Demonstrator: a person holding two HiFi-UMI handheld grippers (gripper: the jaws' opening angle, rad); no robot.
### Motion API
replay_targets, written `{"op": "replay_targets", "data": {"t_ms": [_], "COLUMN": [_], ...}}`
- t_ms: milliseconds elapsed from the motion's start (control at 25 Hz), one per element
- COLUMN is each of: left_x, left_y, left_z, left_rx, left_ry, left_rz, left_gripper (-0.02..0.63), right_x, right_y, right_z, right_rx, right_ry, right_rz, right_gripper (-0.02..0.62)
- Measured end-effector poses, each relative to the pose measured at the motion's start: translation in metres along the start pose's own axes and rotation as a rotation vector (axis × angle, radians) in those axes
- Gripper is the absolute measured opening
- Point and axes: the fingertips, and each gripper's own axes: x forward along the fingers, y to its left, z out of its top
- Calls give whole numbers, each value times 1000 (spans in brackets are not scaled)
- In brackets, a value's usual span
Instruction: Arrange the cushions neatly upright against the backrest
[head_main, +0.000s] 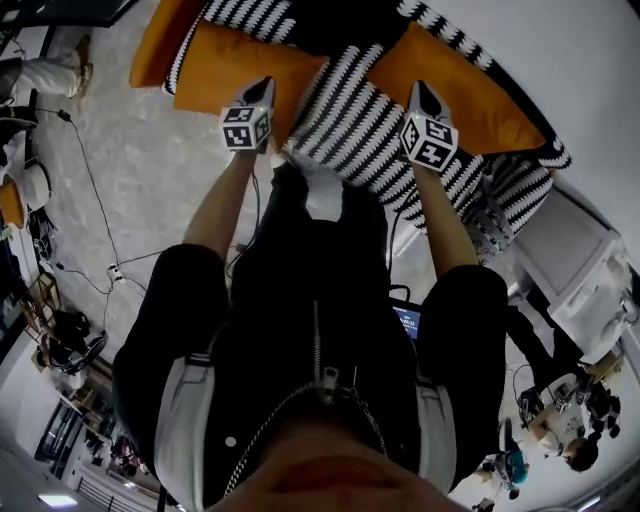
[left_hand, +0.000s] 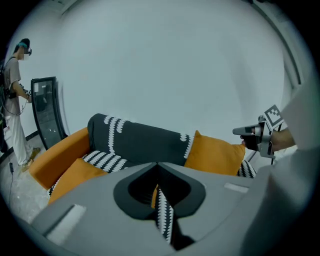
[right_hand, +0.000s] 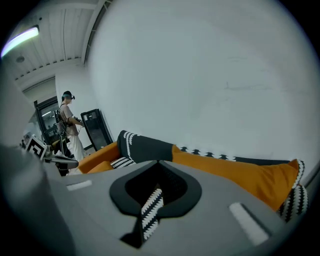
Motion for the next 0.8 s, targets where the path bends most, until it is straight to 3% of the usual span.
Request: {"op": "replay_targets", "data": {"t_ms": [200, 440, 800], "left_x": [-50, -90, -104], "left_y": [72, 135, 188], "left_z": [-23, -36, -37], "left_rx": [32, 62, -6], "left_ry": [-12, -16, -43], "left_rz": [-20, -32, 66], "left_gripper": [11, 11, 11], "right_x": [11, 28, 66], "right_y": [108, 209, 278], "right_z": [-19, -32, -43], "right_rx": [-22, -63, -119], "right_ry": [12, 39, 76], "right_rz": [30, 77, 192], "right_gripper": [3, 3, 3]}}
